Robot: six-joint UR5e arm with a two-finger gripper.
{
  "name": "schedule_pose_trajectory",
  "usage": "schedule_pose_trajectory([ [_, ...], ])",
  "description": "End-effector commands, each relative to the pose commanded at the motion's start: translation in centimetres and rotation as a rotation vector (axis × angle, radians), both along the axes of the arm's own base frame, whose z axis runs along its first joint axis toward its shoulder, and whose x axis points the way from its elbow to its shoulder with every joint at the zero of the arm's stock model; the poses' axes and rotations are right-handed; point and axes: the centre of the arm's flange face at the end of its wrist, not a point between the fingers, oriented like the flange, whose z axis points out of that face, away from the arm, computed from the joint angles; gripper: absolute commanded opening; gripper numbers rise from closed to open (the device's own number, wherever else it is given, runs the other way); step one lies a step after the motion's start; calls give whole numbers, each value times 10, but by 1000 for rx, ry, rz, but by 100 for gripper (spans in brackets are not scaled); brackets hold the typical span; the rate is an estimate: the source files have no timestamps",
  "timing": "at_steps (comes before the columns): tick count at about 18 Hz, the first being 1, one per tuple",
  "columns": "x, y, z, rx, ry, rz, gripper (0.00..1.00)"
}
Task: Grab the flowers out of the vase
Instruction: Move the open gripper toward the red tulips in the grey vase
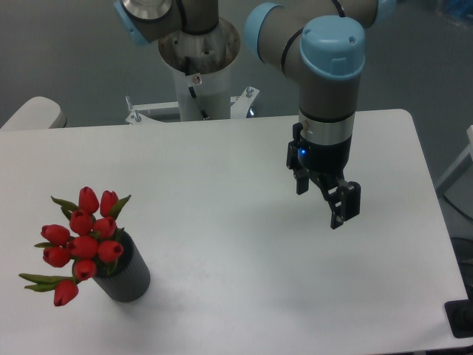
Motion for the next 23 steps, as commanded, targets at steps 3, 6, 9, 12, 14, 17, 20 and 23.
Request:
schedule_pose_trajectory([
  [3,0,0,-1,0,0,0,100],
  [6,2,0,-5,9,-13,-5,100],
  [9,10,4,-14,61,-71,-12,100],
  [12,18,4,-27,111,-133,102,100],
  [14,27,9,-34,123,-163,165,100],
  [17,54,23,-49,118,-212,217,100],
  [20,83,39,-57,125,-251,283,100],
  [23,108,51,-64,162,-326,281,100],
])
